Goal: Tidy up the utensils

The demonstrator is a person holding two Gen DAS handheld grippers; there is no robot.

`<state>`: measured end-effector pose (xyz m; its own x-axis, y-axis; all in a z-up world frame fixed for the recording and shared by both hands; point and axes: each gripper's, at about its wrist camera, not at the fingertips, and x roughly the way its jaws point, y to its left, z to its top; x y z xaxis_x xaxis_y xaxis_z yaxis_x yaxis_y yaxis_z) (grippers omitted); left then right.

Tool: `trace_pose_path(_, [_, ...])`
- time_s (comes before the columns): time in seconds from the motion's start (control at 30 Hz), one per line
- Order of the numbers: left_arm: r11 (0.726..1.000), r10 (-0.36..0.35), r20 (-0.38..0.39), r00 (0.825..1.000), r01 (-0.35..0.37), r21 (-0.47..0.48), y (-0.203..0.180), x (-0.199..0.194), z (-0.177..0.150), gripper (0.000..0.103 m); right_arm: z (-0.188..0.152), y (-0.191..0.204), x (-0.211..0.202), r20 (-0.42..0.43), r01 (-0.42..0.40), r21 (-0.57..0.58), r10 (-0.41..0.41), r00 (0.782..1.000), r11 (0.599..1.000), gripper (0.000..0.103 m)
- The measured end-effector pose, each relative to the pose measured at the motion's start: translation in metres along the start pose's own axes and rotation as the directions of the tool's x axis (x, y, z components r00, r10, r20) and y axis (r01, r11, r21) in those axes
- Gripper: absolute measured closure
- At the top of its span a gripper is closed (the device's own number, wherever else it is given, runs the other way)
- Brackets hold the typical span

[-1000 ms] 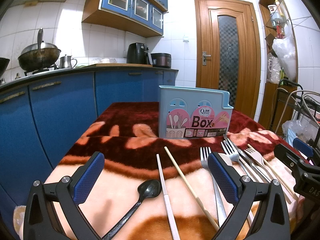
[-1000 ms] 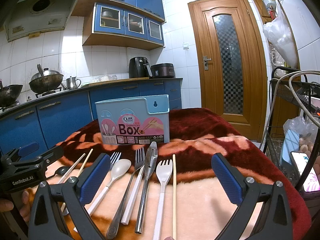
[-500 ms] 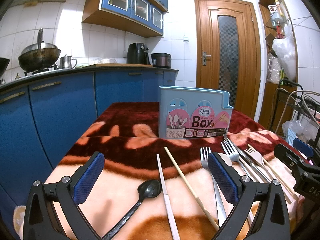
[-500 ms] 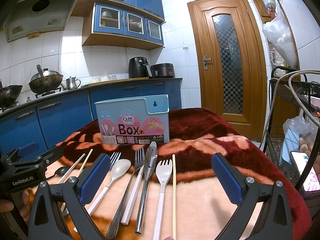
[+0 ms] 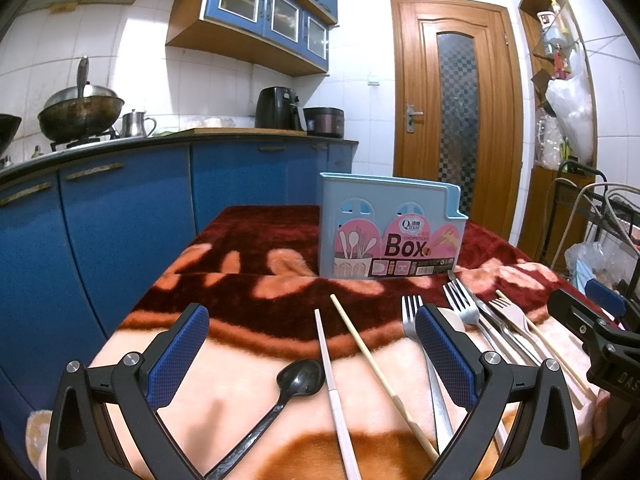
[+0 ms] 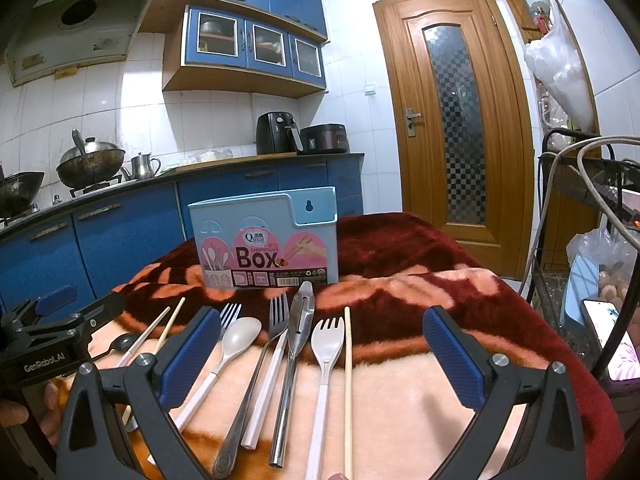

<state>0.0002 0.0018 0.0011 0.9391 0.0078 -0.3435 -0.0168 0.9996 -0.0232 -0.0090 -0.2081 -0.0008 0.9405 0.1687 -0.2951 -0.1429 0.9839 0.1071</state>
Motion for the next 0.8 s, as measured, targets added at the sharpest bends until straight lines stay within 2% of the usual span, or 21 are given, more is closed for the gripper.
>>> trace_pose_path(0.37, [1.0,-0.016,-0.038,0.999,0.016,0.009,0.004,-0.004,0.01,0.001,0.006,0.002,0.006,-0.04,0.017,-0.013,-0.018,0.999,1.0,0.0])
trace_pose_path(0.53, [1.0,-0.026,-0.066,0.998,0.026,0.01,0.01,-0.008,0.023,0.001,0.023,0.002,-0.001,-0.051,-0.005,-0.026,0.004,0.999,1.0,0.0])
trace_pose_path(0.7, [0.998,-0.043,-0.129,0.991,0.049,0.045,0.017,-0.007,0.044,0.001,0.047,-0.008,0.002,-0.125,-0.032,-0.005,0.031,0.992,0.999,0.0])
trace_pose_path(0.8, [0.995,-0.062,-0.232,0.971,0.078,0.062,0.02,0.004,0.055,0.001,0.058,-0.015,0.012,-0.208,0.018,-0.022,-0.022,0.978,1.0,0.0])
